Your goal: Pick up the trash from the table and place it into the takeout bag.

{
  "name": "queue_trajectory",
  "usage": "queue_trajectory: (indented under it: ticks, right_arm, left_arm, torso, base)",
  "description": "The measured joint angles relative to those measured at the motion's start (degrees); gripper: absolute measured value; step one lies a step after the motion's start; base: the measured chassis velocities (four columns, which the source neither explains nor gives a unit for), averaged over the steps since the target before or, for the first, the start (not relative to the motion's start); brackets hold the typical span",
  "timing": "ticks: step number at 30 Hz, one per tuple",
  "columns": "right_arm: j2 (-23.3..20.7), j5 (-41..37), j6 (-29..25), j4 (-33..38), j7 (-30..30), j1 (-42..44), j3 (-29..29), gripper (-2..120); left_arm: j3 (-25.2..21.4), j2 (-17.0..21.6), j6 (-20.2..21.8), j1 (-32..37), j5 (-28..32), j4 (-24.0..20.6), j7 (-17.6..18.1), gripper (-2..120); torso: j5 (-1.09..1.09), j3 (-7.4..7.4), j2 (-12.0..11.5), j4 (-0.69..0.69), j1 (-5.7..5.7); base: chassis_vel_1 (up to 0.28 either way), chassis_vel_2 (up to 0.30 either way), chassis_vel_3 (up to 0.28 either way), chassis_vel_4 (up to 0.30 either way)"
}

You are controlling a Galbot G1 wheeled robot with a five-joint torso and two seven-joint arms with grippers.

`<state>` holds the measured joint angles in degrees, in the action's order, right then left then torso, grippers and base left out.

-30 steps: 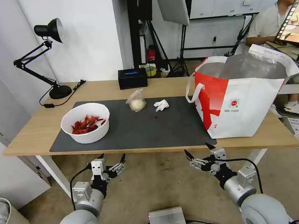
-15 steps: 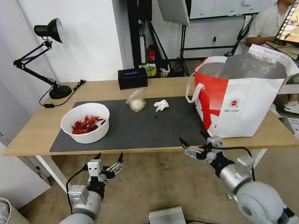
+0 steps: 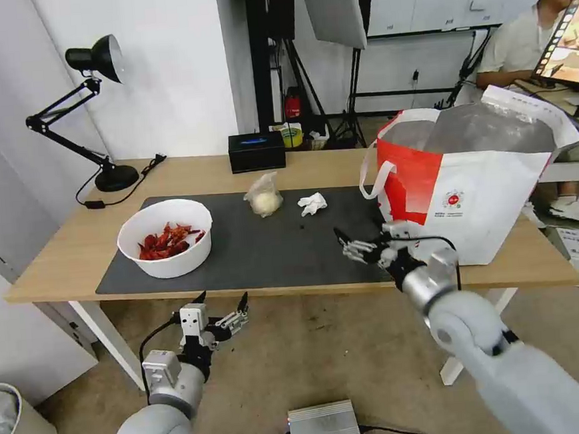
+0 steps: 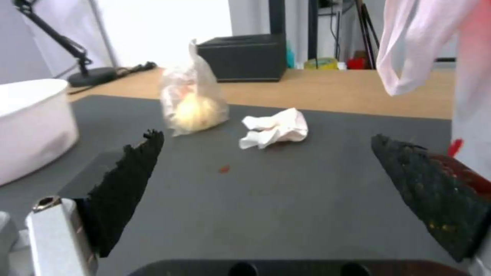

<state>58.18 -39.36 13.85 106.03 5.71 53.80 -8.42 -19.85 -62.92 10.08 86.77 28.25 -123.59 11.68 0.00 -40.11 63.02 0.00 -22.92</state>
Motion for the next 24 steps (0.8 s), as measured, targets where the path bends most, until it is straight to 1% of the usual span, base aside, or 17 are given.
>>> queue_trajectory:
  ticks: [1,2,5,9,11,12,14,15,17,19,21,24]
  right_arm:
    - [0.61,-0.16,0.49,-1.62,0.63,-1.93,1.15,100]
    - [0.61,-0.16,0.49,-1.62,0.63,-1.93,1.15,100]
    - [2.36,-0.93,2.85,-5.49,3.5,-6.52,4.14,100]
    - [3.67,-1.03,4.24,-8.26,5.17,-9.58,6.3,100]
    - [5.1,-1.17,5.68,-10.27,7.65,-12.34,8.31,100]
    - [5.1,-1.17,5.68,-10.27,7.65,-12.34,8.31,100]
    - [6.73,-1.2,7.45,-12.28,10.7,-15.48,10.36,100]
    - [6.73,-1.2,7.45,-12.28,10.7,-15.48,10.36,100]
    - [7.93,-1.24,9.18,-14.0,13.5,-17.88,11.73,100]
    - [8.38,-1.26,9.91,-14.62,14.53,-18.87,12.15,100]
    - [9.36,-1.67,11.67,-16.35,17.13,-21.21,13.07,100]
    - [10.01,-2.7,12.39,-17.94,18.09,-23.11,13.68,100]
  left_arm:
    - [-0.03,-0.06,0.0,0.12,-0.08,0.09,0.0,100]
    - [-0.03,-0.06,0.0,0.12,-0.08,0.09,0.0,100]
    - [-0.36,-0.23,0.0,0.48,-0.71,0.23,0.03,100]
    - [-0.84,-0.33,0.0,1.0,-0.94,0.22,0.05,100]
    - [-1.34,-0.48,-0.08,1.56,-1.06,0.2,0.03,100]
    - [-1.34,-0.48,-0.08,1.56,-1.06,0.2,0.03,100]
    - [-1.79,-0.73,-0.27,1.99,-1.19,0.2,0.01,100]
    - [-1.79,-0.73,-0.27,1.99,-1.19,0.2,0.01,100]
    - [-1.95,-0.92,-0.35,2.18,-1.29,0.16,-0.01,100]
    - [-1.96,-0.97,-0.37,2.21,-1.31,0.12,-0.01,100]
    - [-1.97,-1.07,-0.4,2.25,-1.38,0.05,-0.02,100]
    - [-1.84,-1.26,-0.42,2.25,-1.54,0.05,-0.03,100]
  torso:
    - [0.0,0.0,0.0,0.01,0.0]
    - [0.0,0.0,0.0,0.01,0.0]
    - [-0.01,0.0,0.0,0.0,0.0]
    - [0.0,0.0,0.0,0.0,0.0]
    - [0.0,0.0,0.0,0.01,0.0]
    - [0.0,0.0,0.0,0.01,0.0]
    - [-0.01,0.01,0.0,0.01,0.0]
    - [-0.01,0.01,0.0,0.01,0.0]
    - [0.0,0.0,0.0,0.0,0.0]
    - [-0.01,0.0,0.0,0.0,0.0]
    - [0.0,0.0,0.0,0.0,0.0]
    - [0.0,0.0,0.0,0.0,0.0]
  base:
    - [0.0,0.0,0.0,0.0]
    - [0.0,0.0,0.0,0.0]
    - [0.0,0.0,0.0,0.0]
    - [0.0,0.0,0.0,0.0]
    - [0.0,0.0,0.0,0.0]
    - [0.0,0.0,0.0,0.0]
    - [0.0,0.0,0.0,0.0]
    - [0.0,0.0,0.0,0.0]
    - [0.0,0.0,0.0,0.0]
    - [0.0,0.0,0.0,0.0]
    - [0.0,0.0,0.0,0.0]
    - [0.0,0.0,0.0,0.0]
